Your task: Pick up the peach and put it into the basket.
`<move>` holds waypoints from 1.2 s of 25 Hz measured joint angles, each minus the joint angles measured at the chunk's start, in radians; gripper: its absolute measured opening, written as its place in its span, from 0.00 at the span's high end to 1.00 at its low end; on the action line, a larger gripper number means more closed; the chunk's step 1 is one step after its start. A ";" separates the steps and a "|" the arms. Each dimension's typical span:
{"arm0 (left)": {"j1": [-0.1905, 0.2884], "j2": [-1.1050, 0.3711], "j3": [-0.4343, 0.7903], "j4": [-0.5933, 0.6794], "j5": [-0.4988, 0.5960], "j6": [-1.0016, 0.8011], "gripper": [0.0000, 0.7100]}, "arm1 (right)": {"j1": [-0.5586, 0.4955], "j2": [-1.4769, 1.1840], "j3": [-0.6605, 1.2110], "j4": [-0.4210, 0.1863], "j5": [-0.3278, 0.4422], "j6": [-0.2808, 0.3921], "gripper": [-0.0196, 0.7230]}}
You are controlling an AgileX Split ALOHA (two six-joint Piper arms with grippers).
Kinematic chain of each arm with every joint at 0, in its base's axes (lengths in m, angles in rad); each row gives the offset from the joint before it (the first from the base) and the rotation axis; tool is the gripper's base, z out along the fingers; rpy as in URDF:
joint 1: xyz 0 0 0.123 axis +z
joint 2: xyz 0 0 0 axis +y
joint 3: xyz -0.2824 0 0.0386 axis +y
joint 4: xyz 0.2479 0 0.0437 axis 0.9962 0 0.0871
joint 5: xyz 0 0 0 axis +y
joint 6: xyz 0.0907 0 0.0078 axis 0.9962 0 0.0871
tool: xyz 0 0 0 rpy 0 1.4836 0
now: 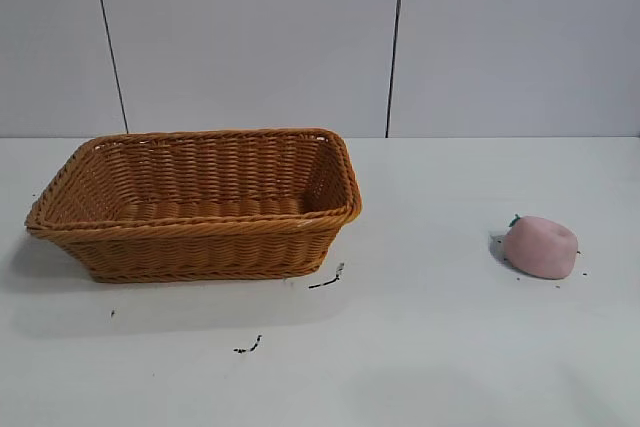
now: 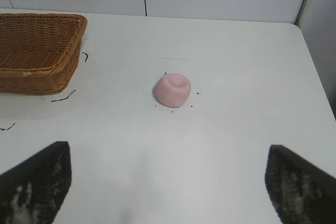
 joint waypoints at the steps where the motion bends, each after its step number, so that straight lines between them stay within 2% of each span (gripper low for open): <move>1: 0.000 0.000 0.000 0.000 0.000 0.000 0.03 | 0.000 0.000 0.000 0.000 0.000 0.000 0.05; 8: 0.000 0.000 0.000 0.000 0.000 0.000 0.03 | 0.000 0.014 -0.006 0.000 0.003 0.000 0.05; 11: 0.000 0.000 0.000 0.000 0.000 0.000 0.03 | 0.000 0.133 -0.051 -0.005 0.002 0.000 0.05; 16: 0.000 0.000 0.000 0.000 0.000 0.000 0.03 | 0.000 0.491 -0.162 -0.013 -0.005 0.000 0.05; 20: 0.000 0.000 0.000 0.000 0.000 0.000 0.03 | 0.000 0.807 -0.258 -0.013 -0.046 0.000 0.05; 24: 0.000 0.000 0.000 0.000 0.000 0.000 0.03 | 0.000 1.118 -0.386 -0.013 -0.083 0.000 0.05; 30: 0.000 0.000 0.000 0.000 0.000 0.000 0.03 | 0.000 1.501 -0.615 -0.013 -0.088 0.000 0.05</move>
